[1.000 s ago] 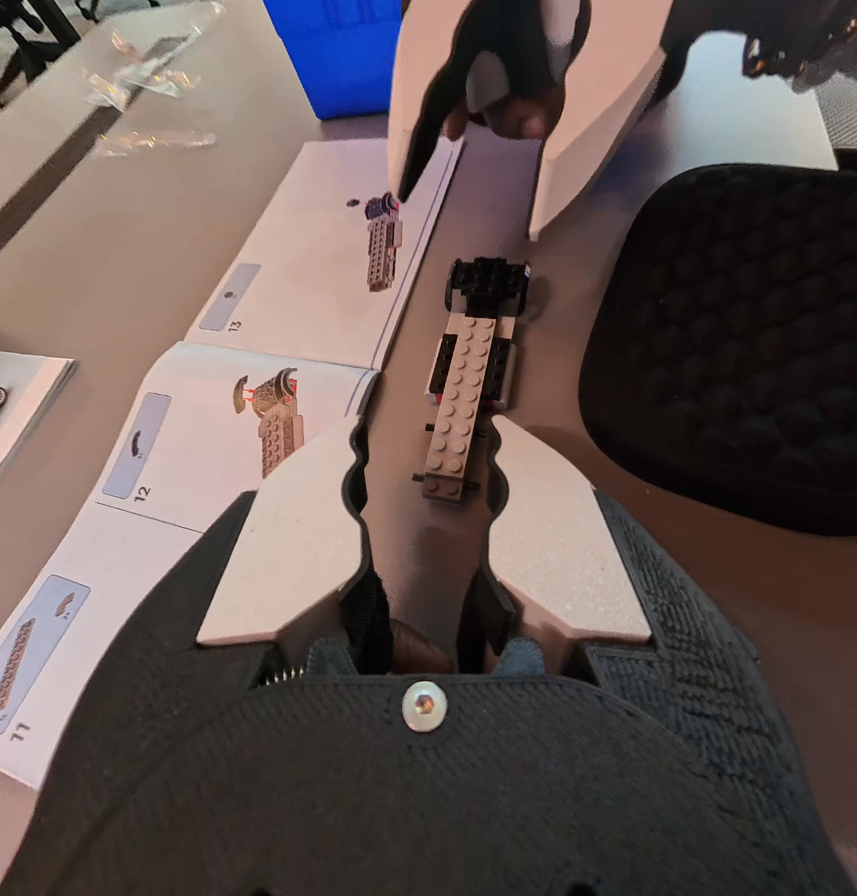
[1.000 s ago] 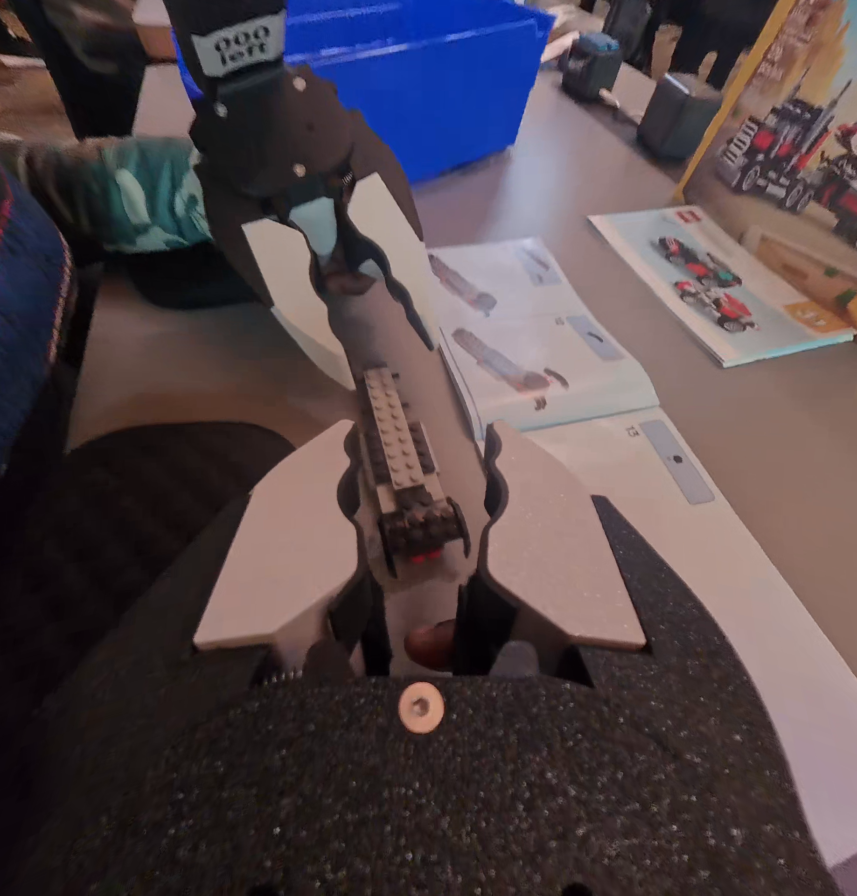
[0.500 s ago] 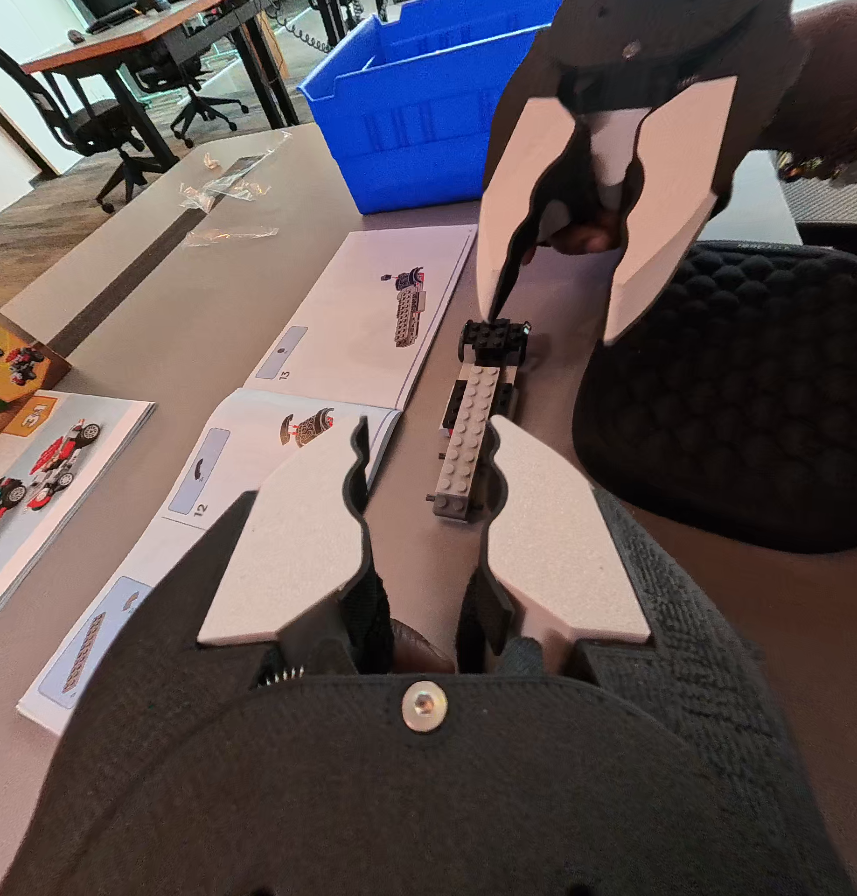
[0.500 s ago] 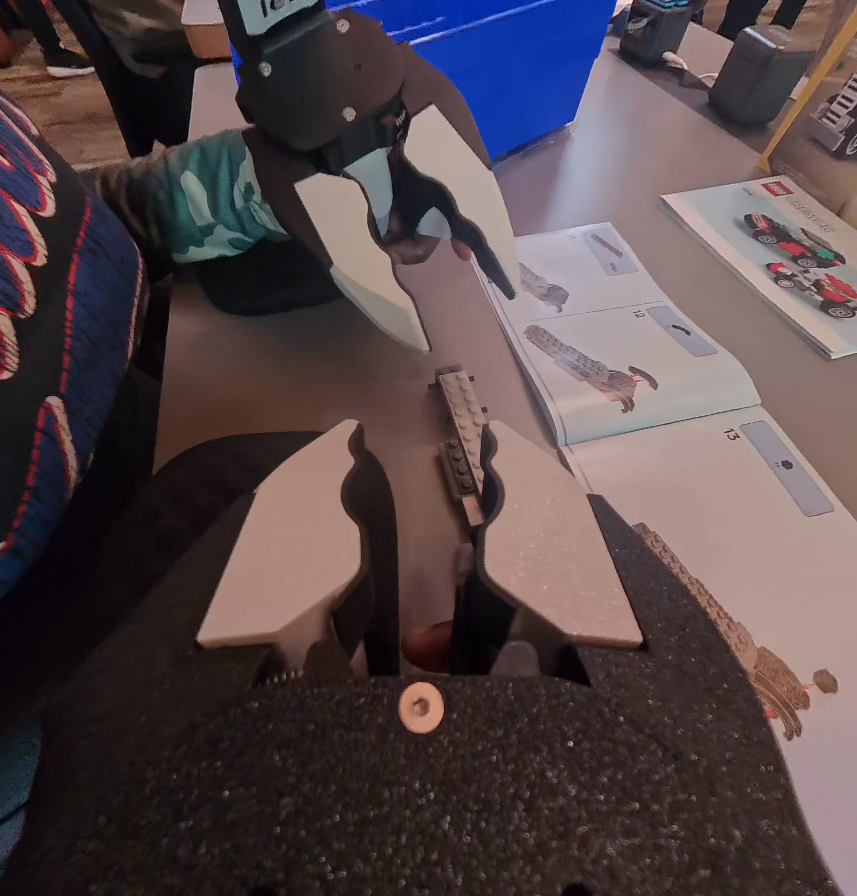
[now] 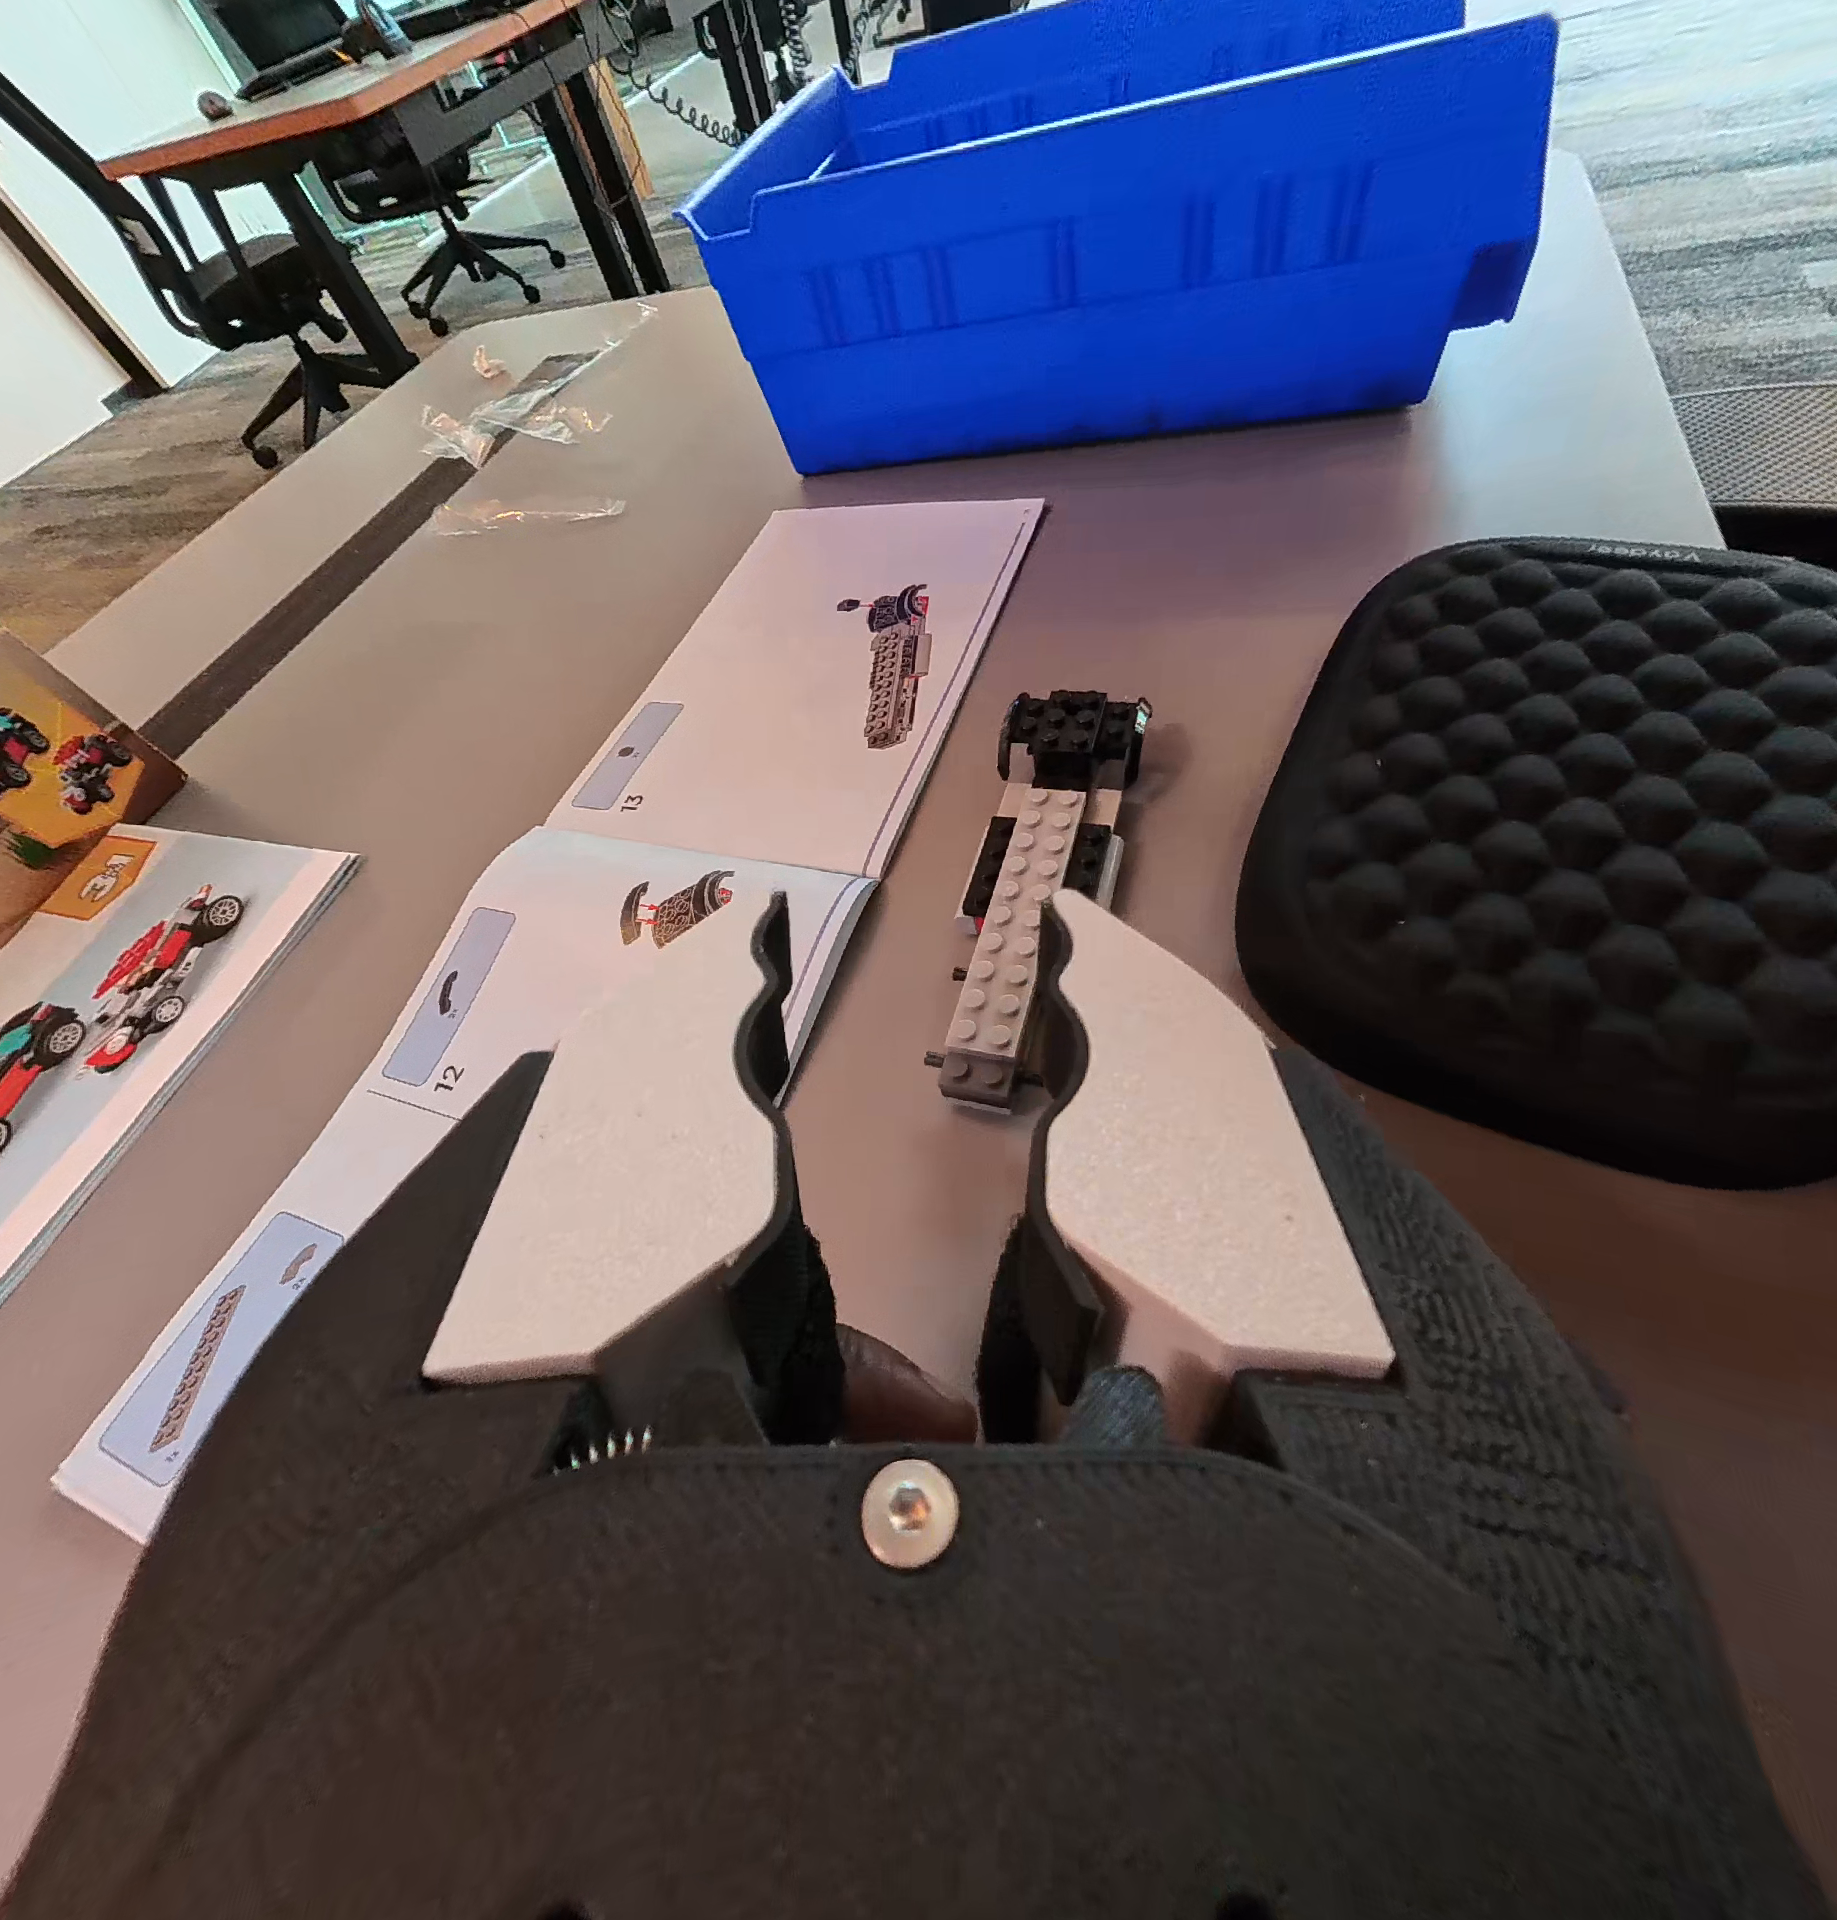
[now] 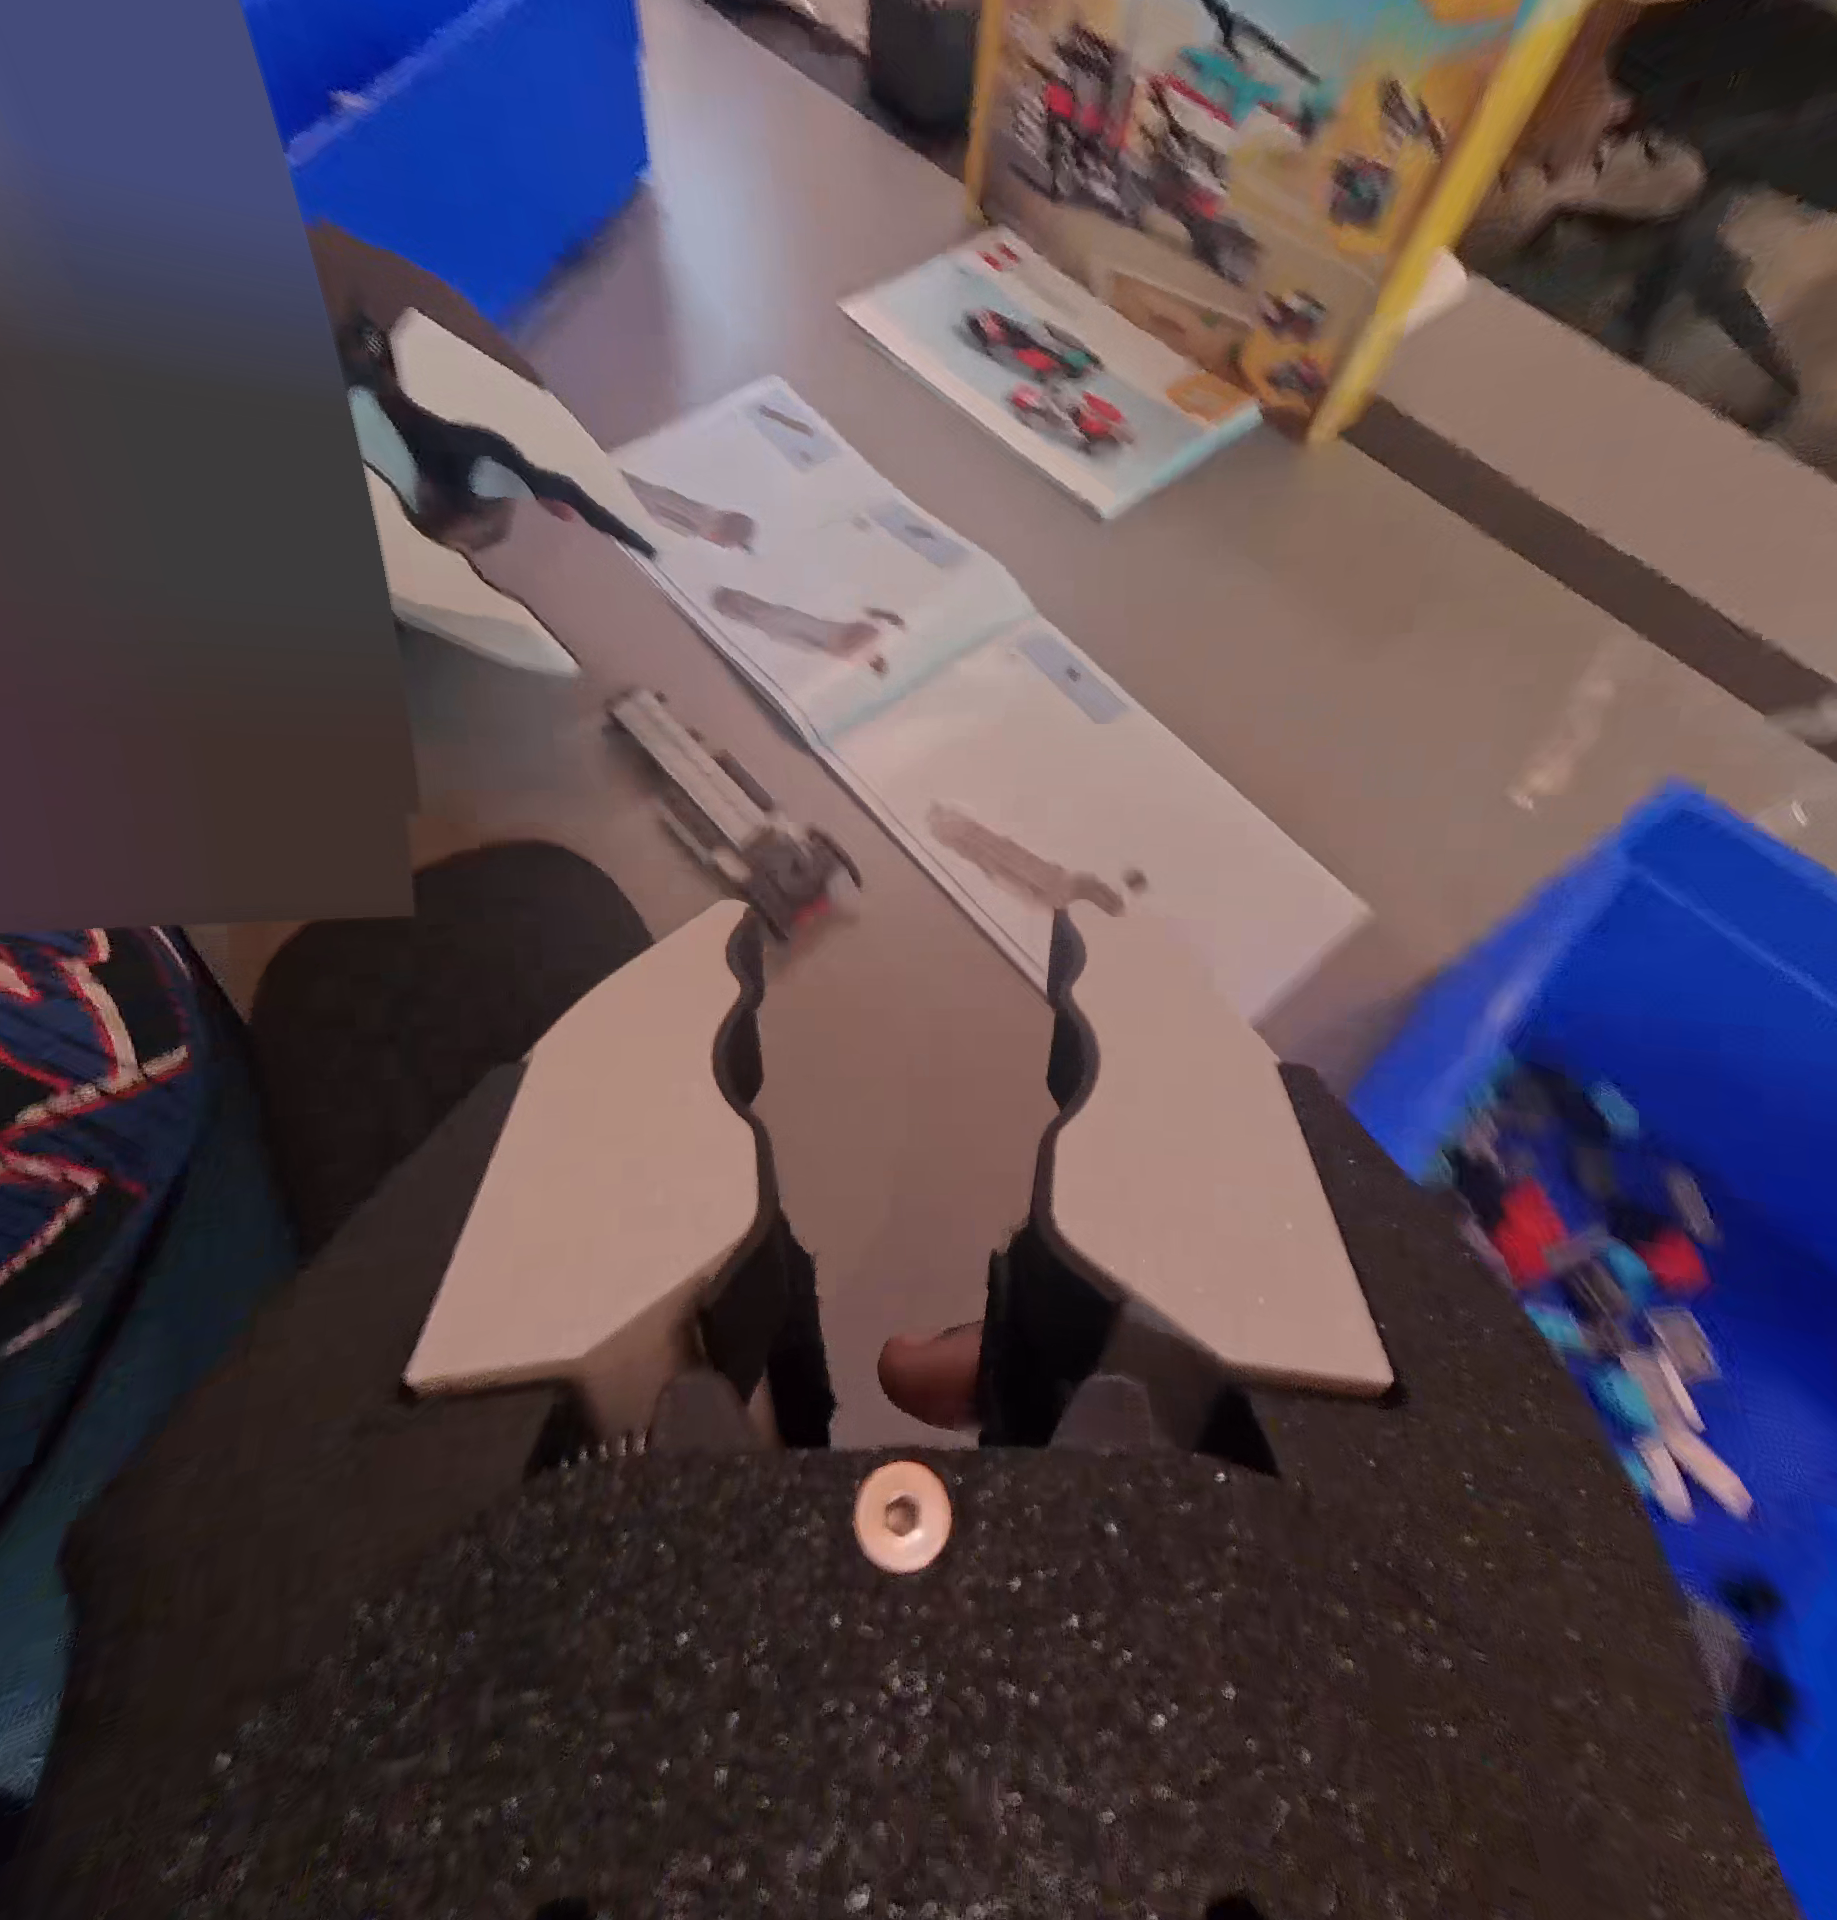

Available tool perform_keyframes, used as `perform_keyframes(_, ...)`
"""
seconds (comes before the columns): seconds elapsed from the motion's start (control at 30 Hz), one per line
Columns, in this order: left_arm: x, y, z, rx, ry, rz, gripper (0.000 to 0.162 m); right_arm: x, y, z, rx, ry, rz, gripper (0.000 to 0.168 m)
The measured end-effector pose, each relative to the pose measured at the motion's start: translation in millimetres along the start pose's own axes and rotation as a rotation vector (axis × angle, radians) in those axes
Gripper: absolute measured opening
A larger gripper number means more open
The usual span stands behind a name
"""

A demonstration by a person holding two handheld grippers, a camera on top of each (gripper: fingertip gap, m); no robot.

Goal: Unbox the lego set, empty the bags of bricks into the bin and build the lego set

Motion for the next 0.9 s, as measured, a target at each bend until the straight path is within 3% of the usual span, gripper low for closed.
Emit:
perform_keyframes(0.17,2.8,3.7,0.3,0.034,-0.012,0.031,0.045,-46.5,59.1,-32.8,0.133,0.052,0.217,0.056)
perform_keyframes(0.3,1.2,3.3,3.1,0.052,-0.042,0.017,0.045,-54.4,96.8,-45.2,0.154,0.100,0.312,0.060)
perform_keyframes(0.5,-1.8,-2.6,8.3,0.016,-0.084,-0.035,0.044,-33.0,110.4,-27.6,0.119,-0.022,0.316,0.053)
perform_keyframes(0.73,5.1,-18.9,17.1,-0.035,-0.124,-0.044,0.044,-28.1,99.7,-10.8,0.035,-0.216,0.196,0.060)
perform_keyframes(0.9,7.0,-28.3,19.9,-0.064,-0.137,-0.056,0.043,-76.6,96.7,-58.0,0.068,-0.033,0.087,0.053)
Point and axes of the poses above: each gripper's, where its closed fingertips meet, x out along the fingers, y out of its underside, z = x × y across the jaws, the point moved 4 cm from there along -x, back along the fingers, and after that the axes turned 6 degrees about z, right-handed, at the moved point
